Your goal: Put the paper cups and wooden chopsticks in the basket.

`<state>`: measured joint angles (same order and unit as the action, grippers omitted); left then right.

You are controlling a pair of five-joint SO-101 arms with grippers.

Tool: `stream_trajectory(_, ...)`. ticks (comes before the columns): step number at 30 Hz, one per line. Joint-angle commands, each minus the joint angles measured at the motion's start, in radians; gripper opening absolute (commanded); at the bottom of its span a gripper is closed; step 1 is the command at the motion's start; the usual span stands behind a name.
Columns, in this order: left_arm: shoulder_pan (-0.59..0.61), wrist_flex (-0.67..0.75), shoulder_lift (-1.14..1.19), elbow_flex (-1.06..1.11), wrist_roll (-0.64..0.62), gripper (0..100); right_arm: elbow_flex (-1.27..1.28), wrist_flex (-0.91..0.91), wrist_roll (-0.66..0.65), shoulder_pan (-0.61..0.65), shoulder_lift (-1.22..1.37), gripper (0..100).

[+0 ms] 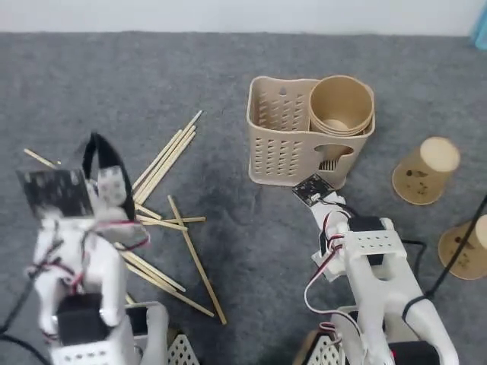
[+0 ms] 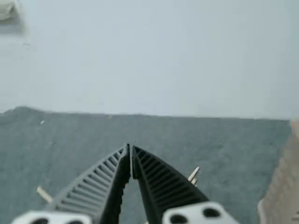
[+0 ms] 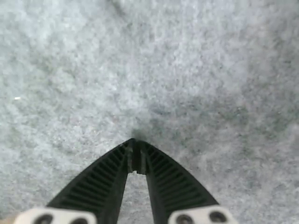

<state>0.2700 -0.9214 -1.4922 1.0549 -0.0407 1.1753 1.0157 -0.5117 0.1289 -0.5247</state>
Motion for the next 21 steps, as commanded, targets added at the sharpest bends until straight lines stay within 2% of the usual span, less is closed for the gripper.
stream_trajectory(1, 0.061, 0.043, -0.104, 0.213, 0.005, 2, -0.055, 0.079, 0.002, -0.035, -0.071, 1.9)
stream_trajectory(4, 0.092, 0.054, -0.11, 0.351, 0.006, 2, -0.101, 0.157, -0.002, -0.17, -0.165, 1.9)
stream_trajectory(8, 0.12, 0.107, -0.115, 0.501, 0.012, 2, -0.241, 0.285, -0.002, -0.433, -0.36, 1.0)
stream_trajectory(14, 0.109, 0.152, -0.117, 0.627, 0.121, 2, -0.446, 0.266, 0.0, -0.777, -0.572, 0.6)
stream_trajectory(17, 0.103, 0.153, -0.118, 0.63, 0.155, 2, -0.555, 0.231, -0.015, -0.921, -0.539, 0.6)
stream_trajectory(21, 0.103, 0.141, -0.118, 0.63, 0.163, 2, -0.692, 0.208, -0.061, -1.012, -0.332, 0.6)
